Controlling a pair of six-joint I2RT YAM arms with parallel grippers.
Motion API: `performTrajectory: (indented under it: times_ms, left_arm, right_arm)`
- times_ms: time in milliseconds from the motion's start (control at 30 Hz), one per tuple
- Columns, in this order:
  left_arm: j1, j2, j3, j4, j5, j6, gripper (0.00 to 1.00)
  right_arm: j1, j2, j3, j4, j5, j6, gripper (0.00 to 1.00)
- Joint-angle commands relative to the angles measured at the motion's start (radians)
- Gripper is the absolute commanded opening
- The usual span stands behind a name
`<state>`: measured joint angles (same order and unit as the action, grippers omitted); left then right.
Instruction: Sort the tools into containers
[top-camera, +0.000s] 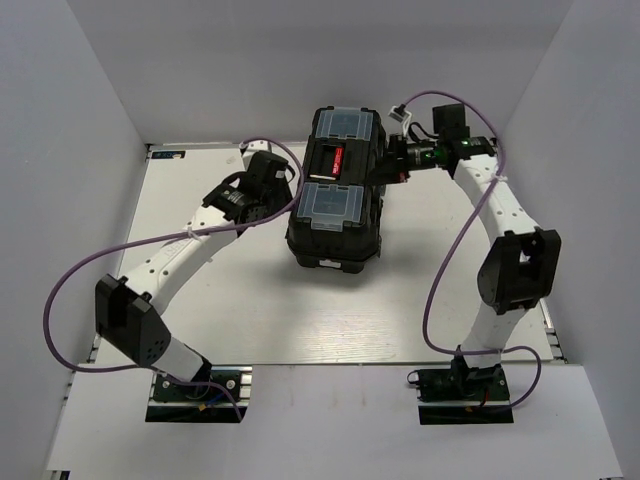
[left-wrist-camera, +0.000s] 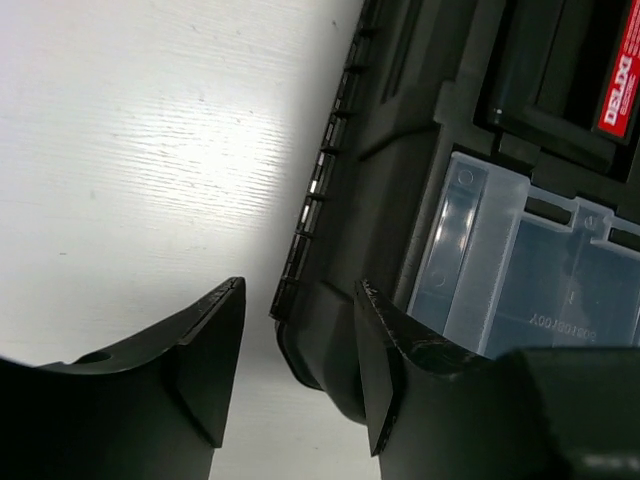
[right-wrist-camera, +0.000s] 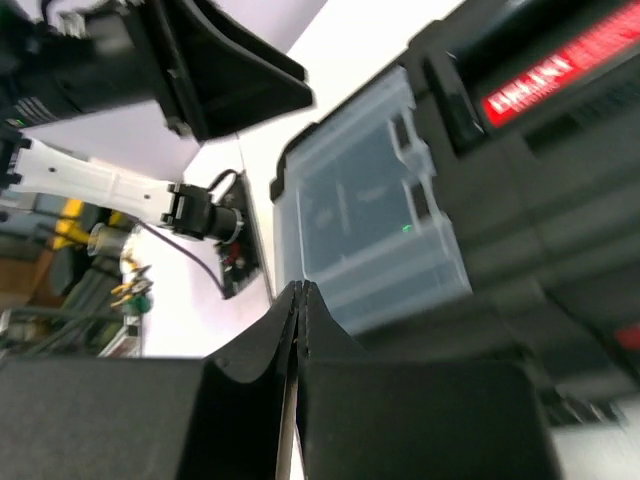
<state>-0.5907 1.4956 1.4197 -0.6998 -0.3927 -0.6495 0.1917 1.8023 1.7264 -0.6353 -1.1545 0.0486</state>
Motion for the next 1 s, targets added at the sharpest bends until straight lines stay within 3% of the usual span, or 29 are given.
performTrajectory:
  times_ms: [0,67,333,500,733,967]
  left_arm:
    - [0.005,0.017,-0.015,0.045,0.092,-0.015,0.58]
    - [0.005,0.040,-0.025,0.045,0.129,-0.015,0.58]
    - [0.005,0.087,-0.047,0.056,0.265,0.014,0.58]
    - [-0.017,0.121,-0.002,0.040,0.324,0.014,0.58]
    - [-0.047,0.100,-0.024,0.031,0.359,-0.004,0.58]
    - [-0.058,0.043,-0.110,0.031,0.359,-0.025,0.58]
  right_arm:
    - [0.055,0.049,0.039,0.117,-0.036,0.106,0.00]
    - [0.083,0.054,0.021,0.115,0.077,0.120,0.00]
    - [0.095,0.068,-0.034,-0.237,0.579,-0.076,0.00]
    - [0.089,0.091,-0.085,-0.389,0.641,-0.145,0.00]
    - [0.069,0.117,-0.036,-0.437,0.644,-0.161,0.00]
    - [0.052,0.137,0.007,-0.521,0.552,-0.254,0.00]
